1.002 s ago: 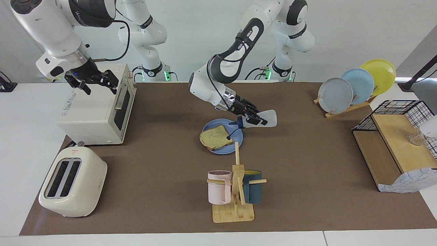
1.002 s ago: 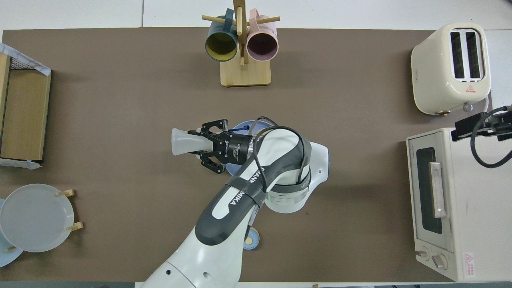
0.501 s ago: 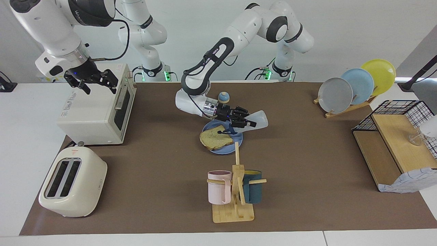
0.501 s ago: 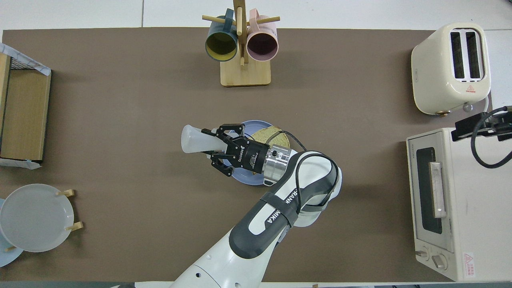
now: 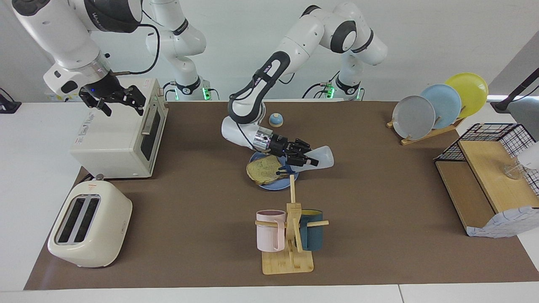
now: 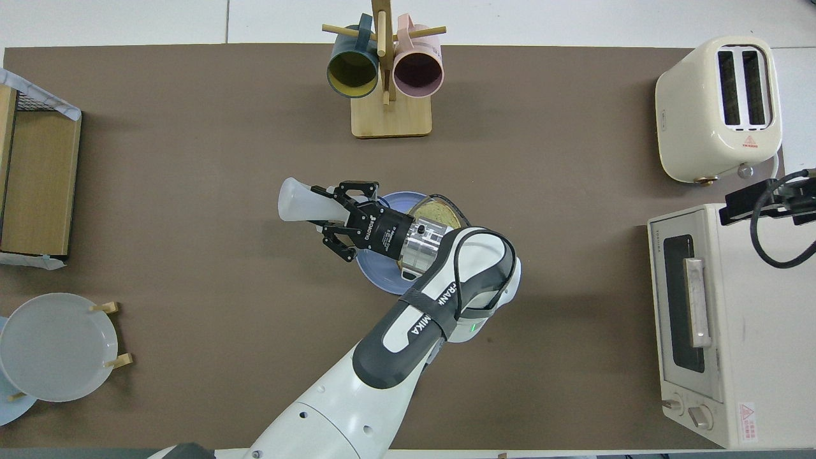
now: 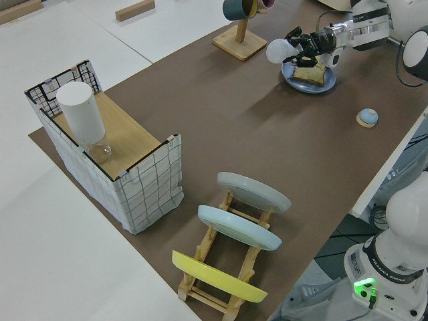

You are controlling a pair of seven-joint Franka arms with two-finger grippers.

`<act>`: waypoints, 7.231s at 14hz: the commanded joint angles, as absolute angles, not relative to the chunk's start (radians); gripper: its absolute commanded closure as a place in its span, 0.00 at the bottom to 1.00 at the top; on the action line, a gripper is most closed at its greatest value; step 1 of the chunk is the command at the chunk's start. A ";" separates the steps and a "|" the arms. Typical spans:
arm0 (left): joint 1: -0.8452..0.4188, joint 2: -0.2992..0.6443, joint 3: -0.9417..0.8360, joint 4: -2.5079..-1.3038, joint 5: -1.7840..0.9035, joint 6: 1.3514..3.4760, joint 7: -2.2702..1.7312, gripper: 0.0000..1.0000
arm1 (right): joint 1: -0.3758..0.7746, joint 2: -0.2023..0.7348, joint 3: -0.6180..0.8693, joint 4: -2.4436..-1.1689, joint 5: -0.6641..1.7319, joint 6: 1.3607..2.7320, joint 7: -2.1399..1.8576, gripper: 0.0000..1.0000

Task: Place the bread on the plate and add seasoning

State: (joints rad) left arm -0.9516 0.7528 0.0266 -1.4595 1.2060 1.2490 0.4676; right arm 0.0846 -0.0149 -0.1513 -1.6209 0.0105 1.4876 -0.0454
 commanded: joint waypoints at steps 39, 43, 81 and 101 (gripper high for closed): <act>-0.626 0.473 0.034 -1.456 0.803 1.586 0.406 1.00 | 0.071 -0.026 -0.143 -1.629 0.005 1.491 -0.060 0.00; -0.428 0.333 0.034 -1.545 0.487 1.868 0.350 1.00 | 0.071 -0.026 -0.143 -1.629 0.005 1.491 -0.060 0.00; -0.249 0.479 0.035 -2.043 0.189 3.238 -0.083 0.29 | 0.071 -0.026 -0.143 -1.629 0.005 1.491 -0.060 0.00; -0.428 0.144 0.017 -1.785 0.051 2.099 -0.170 0.00 | 0.071 -0.026 -0.143 -1.629 0.005 1.491 -0.060 0.00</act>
